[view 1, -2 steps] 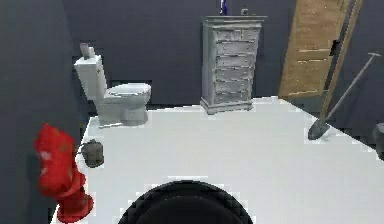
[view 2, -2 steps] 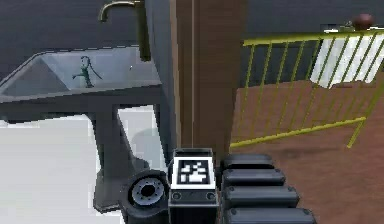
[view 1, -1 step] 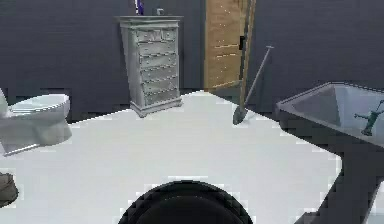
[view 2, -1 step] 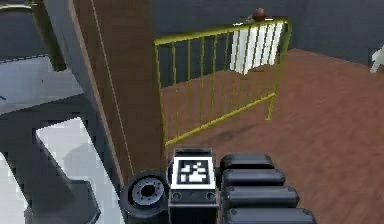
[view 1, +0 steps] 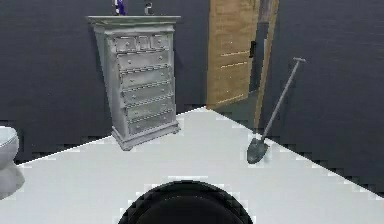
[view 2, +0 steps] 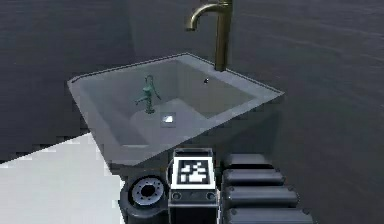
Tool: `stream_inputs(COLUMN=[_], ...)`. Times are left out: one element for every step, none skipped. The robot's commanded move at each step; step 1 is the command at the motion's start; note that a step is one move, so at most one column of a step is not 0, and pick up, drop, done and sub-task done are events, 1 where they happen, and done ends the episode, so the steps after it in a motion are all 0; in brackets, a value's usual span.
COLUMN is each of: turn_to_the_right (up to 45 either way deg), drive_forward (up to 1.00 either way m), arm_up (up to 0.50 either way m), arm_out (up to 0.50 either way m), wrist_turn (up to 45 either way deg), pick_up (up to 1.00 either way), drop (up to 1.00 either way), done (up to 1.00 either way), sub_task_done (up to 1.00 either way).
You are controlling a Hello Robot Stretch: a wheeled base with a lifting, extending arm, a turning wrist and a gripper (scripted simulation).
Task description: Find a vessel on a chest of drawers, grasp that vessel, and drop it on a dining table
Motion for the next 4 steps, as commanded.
stream_inputs(turn_to_the_right=[6.0, 0.0, 0.0, 3.0], drive_forward=[0.0, 1.0, 0.8, 0.0], arm_up=[0.0, 0.0, 0.0, 0.0], arm_out=[0.0, 0.0, 0.0, 0.0], wrist_turn=[0.0, 0.0, 0.0, 0.0], pick_up=[0.0, 0.0, 0.0, 0.0], drop=[0.0, 0.0, 0.0, 0.0], done=[0.0, 0.0, 0.0, 0.0], sub_task_done=[0.0, 0.0, 0.0, 0.0])
